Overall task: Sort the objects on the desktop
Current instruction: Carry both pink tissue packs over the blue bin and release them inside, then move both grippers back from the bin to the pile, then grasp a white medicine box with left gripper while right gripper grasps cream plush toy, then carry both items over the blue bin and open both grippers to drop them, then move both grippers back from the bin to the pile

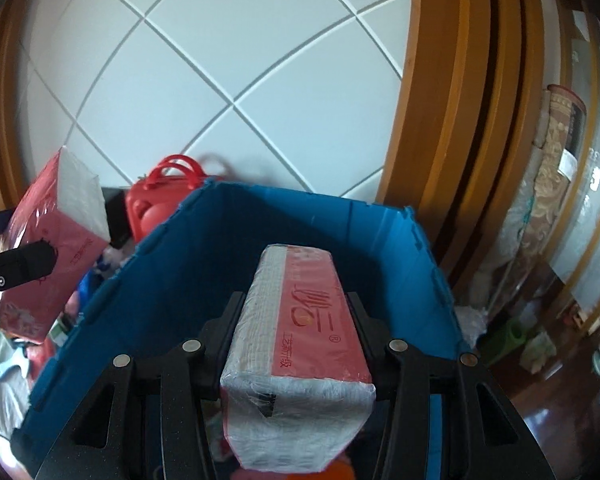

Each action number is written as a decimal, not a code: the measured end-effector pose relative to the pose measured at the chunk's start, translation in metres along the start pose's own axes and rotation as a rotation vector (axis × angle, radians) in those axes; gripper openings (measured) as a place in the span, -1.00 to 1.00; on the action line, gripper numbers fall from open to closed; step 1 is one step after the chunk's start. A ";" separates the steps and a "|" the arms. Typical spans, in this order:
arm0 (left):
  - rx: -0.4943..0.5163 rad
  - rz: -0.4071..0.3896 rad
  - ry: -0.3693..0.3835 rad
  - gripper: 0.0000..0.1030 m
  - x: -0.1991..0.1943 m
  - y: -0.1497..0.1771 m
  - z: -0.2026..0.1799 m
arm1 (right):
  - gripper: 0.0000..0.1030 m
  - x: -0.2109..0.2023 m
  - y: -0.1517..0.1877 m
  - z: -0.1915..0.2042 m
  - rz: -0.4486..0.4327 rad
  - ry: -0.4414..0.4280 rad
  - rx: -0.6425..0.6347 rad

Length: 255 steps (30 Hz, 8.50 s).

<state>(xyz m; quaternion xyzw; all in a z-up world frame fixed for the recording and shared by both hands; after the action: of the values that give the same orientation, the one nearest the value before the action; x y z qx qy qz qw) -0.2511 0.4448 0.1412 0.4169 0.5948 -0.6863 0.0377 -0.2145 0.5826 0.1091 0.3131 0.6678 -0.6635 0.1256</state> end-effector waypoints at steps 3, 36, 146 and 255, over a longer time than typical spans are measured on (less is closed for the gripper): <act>-0.027 0.125 -0.009 0.88 0.063 -0.014 -0.015 | -0.07 0.033 -0.007 -0.027 0.056 0.033 0.004; 0.051 0.461 -0.244 0.99 0.256 -0.002 0.001 | 0.60 0.220 -0.026 -0.074 0.133 0.092 -0.004; -0.374 0.331 -0.517 0.52 -0.084 0.474 0.503 | 1.00 0.084 0.210 0.453 0.448 -0.390 -0.018; 0.095 -0.229 -0.136 0.42 -0.125 0.131 0.028 | 1.00 -0.111 0.090 0.054 -0.214 -0.011 0.163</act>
<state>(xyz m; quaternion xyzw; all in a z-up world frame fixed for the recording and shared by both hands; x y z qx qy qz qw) -0.1130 0.3275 0.1140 0.3000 0.6013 -0.7403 -0.0204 -0.0898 0.4957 0.0965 0.2456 0.6406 -0.7268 0.0319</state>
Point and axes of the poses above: each gripper's, at about its wrist camera, not at the fingertips, and x roughly the way its jaws point, z to its left, y to its underside, the point moved 7 cm from there along x, roughly the way its jaws point, and after that the axes turned 3 degrees about x, right-handed, at the moved point
